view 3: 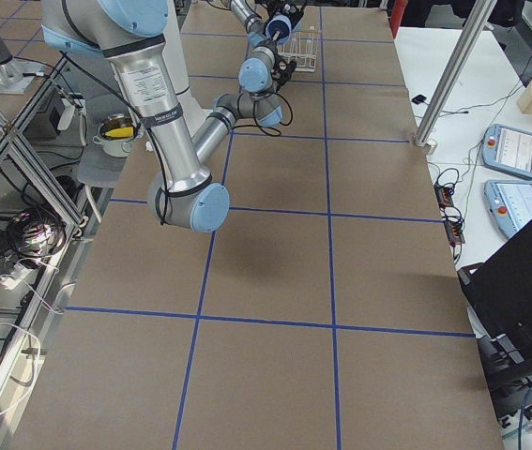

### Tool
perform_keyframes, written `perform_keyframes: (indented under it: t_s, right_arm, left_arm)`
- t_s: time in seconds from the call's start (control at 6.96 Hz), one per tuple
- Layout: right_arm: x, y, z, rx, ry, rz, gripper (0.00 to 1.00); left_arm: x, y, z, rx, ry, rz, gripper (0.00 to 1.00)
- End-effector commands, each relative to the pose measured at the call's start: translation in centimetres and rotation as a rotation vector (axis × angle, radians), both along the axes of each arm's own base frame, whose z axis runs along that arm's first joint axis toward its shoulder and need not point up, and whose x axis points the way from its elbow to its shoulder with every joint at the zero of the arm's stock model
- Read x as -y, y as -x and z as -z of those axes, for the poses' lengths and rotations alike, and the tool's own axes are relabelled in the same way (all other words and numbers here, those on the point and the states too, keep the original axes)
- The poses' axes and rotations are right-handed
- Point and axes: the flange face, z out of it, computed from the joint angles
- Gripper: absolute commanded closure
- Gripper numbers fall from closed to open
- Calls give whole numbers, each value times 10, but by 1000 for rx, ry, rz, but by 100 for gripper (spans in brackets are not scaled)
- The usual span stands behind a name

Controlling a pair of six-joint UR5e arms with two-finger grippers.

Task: Hang cup on cup holder
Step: 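Bring the left gripper to the cup's closed end and grasp it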

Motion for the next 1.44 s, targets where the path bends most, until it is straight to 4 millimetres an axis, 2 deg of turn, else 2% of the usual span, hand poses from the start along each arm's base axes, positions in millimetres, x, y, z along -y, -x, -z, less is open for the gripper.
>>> perform_keyframes:
  t_s: [0.0, 0.29, 0.43, 0.57, 0.72, 0.86, 1.01, 1.15, 1.29]
  right_arm:
    - [-2, 1, 4, 7, -4, 4, 100]
    - [-3, 1, 4, 8, -6, 8, 100]
    - [-4, 2, 3, 6, -7, 10, 100]
    - [-4, 2, 2, 4, -9, 10, 100]
    - [-4, 4, 0, -2, -17, 7, 48]
    - [-3, 3, -1, -7, -22, -2, 37]
    - [-2, 2, -1, -9, -38, -17, 1]
    - [3, -3, -3, -11, -40, -33, 0]
    - [16, -16, -6, -22, -37, -66, 0]
  left_arm:
    - [0, 0, 1, -3, 0, 0, 5]
    - [0, 0, 1, -3, -3, 5, 6]
    - [0, -1, 2, -3, -1, 1, 16]
    - [0, 1, 1, -4, -2, 2, 69]
    - [-1, 1, 2, -5, -5, 5, 100]
    - [-3, 4, 4, -9, -6, 2, 100]
    - [-3, 5, 3, -7, -6, 3, 100]
    - [-4, 8, 2, -7, -14, 14, 100]
    - [7, 19, 1, 3, -24, 68, 100]
